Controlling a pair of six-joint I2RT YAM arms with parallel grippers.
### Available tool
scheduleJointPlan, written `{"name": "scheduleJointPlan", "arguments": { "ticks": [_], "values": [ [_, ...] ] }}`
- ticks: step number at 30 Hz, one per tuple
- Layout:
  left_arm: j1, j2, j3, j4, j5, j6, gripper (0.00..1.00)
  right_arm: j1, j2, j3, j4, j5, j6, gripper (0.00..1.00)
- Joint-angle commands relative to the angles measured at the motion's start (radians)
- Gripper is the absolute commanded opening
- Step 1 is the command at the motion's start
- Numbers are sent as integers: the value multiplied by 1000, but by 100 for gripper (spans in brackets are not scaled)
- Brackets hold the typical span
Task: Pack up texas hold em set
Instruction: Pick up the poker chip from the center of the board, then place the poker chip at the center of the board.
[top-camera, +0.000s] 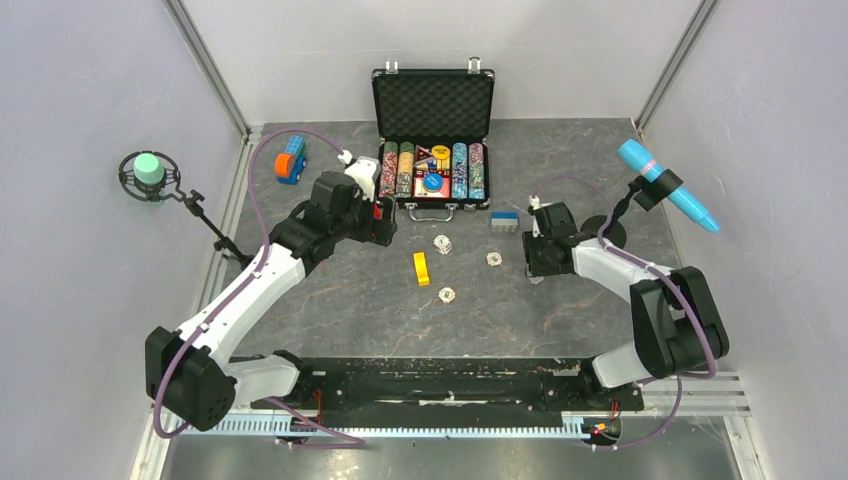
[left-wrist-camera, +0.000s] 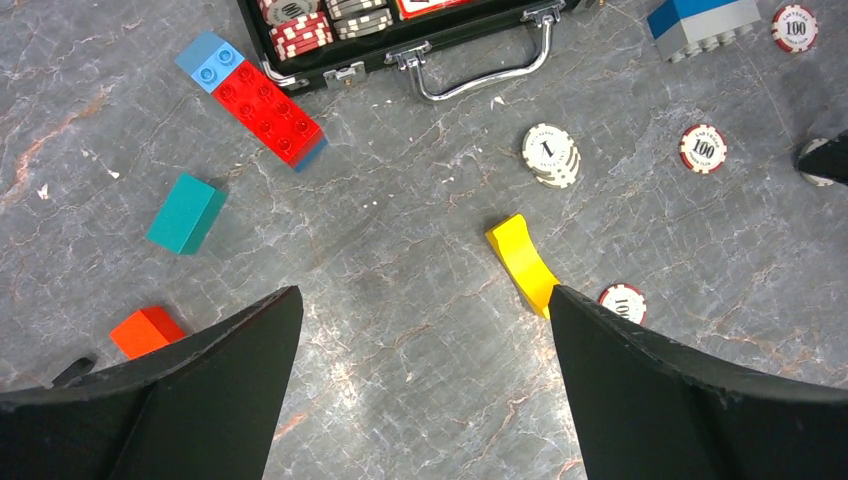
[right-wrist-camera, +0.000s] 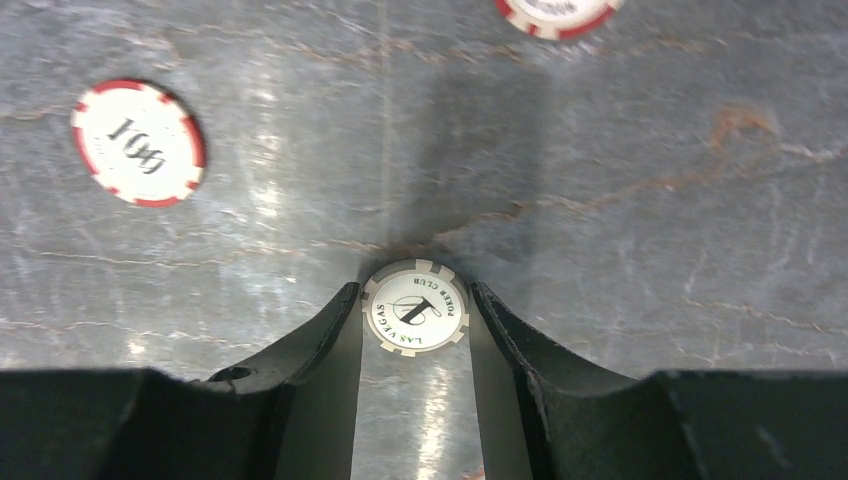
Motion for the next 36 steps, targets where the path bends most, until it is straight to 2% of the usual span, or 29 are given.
{"name": "scheduleJointPlan", "arguments": {
  "ticks": [1, 12, 13, 21, 36],
  "values": [
    [-2, -32, 3, 6, -11, 38, 100, 55, 34, 91, 0, -12, 25, 38],
    [9, -1, 31, -45, -78, 16, 100, 254, 248, 396, -8, -23, 52, 38],
    [9, -4, 27, -45, -93, 23, 100, 280, 308, 485, -14, -36, 51, 38],
    [9, -10, 20, -45, -107, 34, 100, 343, 487, 725, -49, -52, 44, 38],
    [9, -11, 19, -44, -102, 39, 100, 380, 615, 863, -77, -39, 29, 40]
  ]
}}
